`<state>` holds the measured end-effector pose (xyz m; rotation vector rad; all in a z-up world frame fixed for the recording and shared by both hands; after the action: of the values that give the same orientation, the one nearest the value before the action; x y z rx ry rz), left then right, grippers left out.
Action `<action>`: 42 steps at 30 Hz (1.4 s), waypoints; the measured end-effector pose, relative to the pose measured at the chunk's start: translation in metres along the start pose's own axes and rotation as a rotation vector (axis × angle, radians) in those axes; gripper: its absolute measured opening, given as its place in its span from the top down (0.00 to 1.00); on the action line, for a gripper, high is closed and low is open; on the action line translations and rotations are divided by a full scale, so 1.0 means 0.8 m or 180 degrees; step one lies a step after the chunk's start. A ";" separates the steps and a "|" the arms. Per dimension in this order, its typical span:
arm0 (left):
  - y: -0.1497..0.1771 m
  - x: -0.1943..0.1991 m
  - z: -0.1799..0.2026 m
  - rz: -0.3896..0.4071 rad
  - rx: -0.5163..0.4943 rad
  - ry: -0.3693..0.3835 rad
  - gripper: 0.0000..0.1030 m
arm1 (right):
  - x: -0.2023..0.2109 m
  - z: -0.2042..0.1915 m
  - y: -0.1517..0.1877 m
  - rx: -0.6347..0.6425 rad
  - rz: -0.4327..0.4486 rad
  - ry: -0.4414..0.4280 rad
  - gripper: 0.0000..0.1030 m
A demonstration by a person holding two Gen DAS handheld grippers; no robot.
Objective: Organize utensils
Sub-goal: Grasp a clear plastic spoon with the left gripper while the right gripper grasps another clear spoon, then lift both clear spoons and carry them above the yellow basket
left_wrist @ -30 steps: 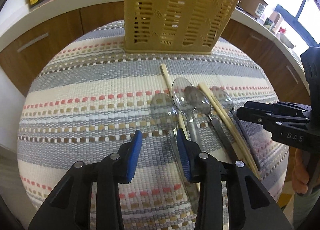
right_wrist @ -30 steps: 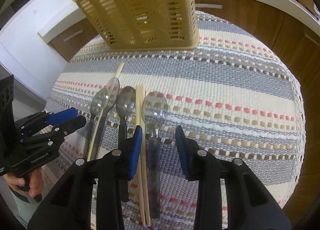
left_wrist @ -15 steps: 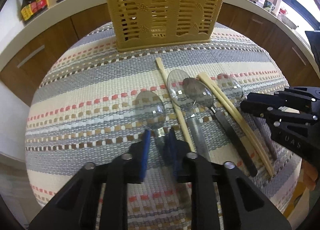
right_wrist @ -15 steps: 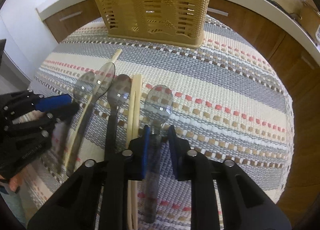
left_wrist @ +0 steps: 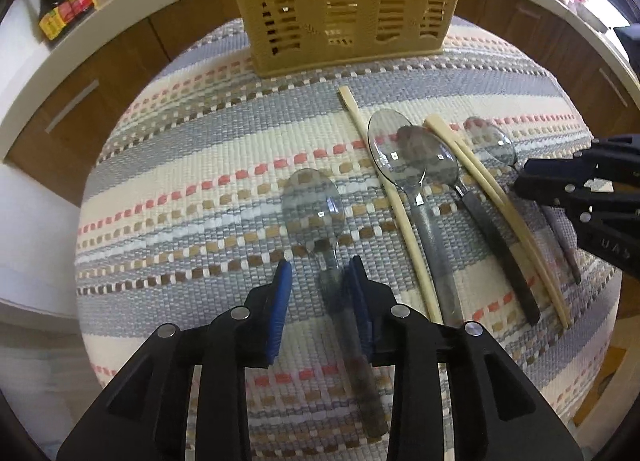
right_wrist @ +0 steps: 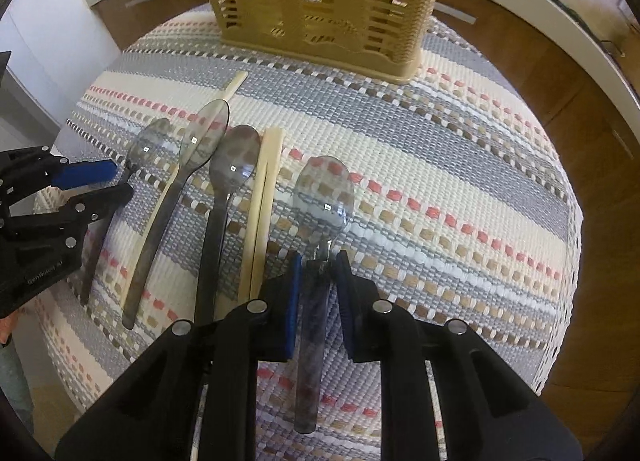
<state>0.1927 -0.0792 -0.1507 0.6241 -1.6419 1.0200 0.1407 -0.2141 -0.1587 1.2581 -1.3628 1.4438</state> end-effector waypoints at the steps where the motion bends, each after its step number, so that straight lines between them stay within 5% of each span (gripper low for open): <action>1: -0.002 0.000 0.002 -0.0014 -0.0015 0.0013 0.76 | 0.000 0.001 -0.001 0.0007 -0.0017 -0.0027 0.85; 3: -0.004 0.000 0.007 -0.0007 -0.0062 -0.0001 0.89 | -0.001 0.000 -0.005 0.0031 -0.0004 -0.0041 0.90; 6: -0.006 0.000 0.012 0.0037 -0.0088 -0.0076 0.90 | 0.001 0.004 -0.008 -0.0010 0.0056 -0.0110 0.90; 13: -0.025 0.035 0.013 0.0518 0.0113 0.0196 0.90 | 0.031 0.012 -0.006 -0.0026 0.0306 -0.0177 0.90; 19: -0.032 0.091 -0.007 0.0945 0.0247 0.0241 0.90 | 0.107 0.010 -0.025 0.0025 0.0844 -0.0210 0.90; 32: -0.118 0.267 -0.019 0.2173 0.0386 0.0378 0.90 | 0.260 0.009 -0.102 -0.0051 0.2007 -0.0140 0.90; 42: -0.196 0.307 -0.033 0.2728 0.0551 0.0154 0.90 | 0.307 0.037 -0.170 -0.0204 0.2621 0.0011 0.90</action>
<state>0.2569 -0.1119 0.1330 -0.0383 -1.8161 1.7807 0.2234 -0.2482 0.1087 0.6500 -2.0332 1.8971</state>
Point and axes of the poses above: each gripper's, at about its wrist camera, not at the fingertips, and x roughly against the way its jaws point, z to its right, y to its underside, the point moved 10 cm from there along -x, roughly the way its jaws point, and after that the axes turned 4 degrees about -z, right-handed, at the moved point
